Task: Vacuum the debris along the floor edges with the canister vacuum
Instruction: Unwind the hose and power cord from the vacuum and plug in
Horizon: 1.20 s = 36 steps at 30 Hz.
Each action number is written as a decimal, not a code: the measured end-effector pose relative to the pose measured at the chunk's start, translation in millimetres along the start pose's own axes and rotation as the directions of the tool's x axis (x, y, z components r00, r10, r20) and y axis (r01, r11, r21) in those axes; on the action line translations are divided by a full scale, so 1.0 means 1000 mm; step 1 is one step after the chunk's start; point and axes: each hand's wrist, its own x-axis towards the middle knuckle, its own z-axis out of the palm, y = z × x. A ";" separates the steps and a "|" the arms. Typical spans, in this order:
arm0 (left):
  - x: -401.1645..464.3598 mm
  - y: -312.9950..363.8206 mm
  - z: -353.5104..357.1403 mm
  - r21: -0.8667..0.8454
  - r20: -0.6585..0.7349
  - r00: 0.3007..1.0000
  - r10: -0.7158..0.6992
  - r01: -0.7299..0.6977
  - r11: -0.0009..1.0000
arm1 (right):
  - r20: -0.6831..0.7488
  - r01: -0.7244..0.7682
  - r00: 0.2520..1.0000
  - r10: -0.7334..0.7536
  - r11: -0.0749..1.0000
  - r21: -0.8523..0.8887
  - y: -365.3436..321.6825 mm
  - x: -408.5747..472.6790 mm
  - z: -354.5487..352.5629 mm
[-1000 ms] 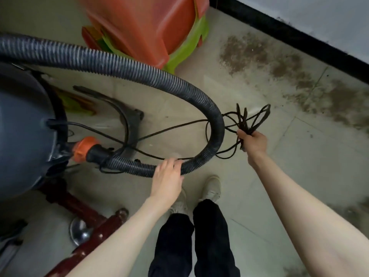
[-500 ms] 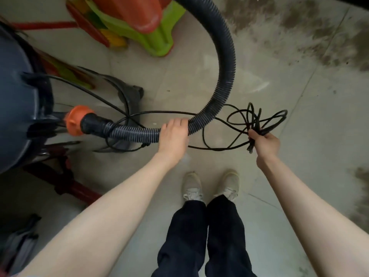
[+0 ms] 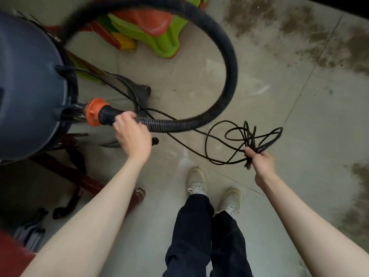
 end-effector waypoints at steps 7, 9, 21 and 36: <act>0.019 -0.056 0.013 -0.236 0.480 0.752 -0.451 0.606 0.759 | 0.033 -0.042 0.999 0.043 0.999 -0.027 0.014 0.005 0.015; 0.020 -0.059 0.020 -0.178 0.471 0.778 -0.416 0.545 0.819 | 0.042 -0.033 0.999 0.035 0.998 -0.054 0.017 0.006 0.019; 0.041 0.002 -0.069 -0.073 0.054 0.987 0.153 -0.149 0.986 | 0.027 -0.048 0.998 0.050 0.996 -0.080 -0.002 -0.012 0.032; 0.095 0.085 -0.045 0.187 0.096 0.598 0.796 -0.796 0.576 | 0.031 -0.108 0.993 0.112 0.989 -0.096 -0.003 -0.017 0.040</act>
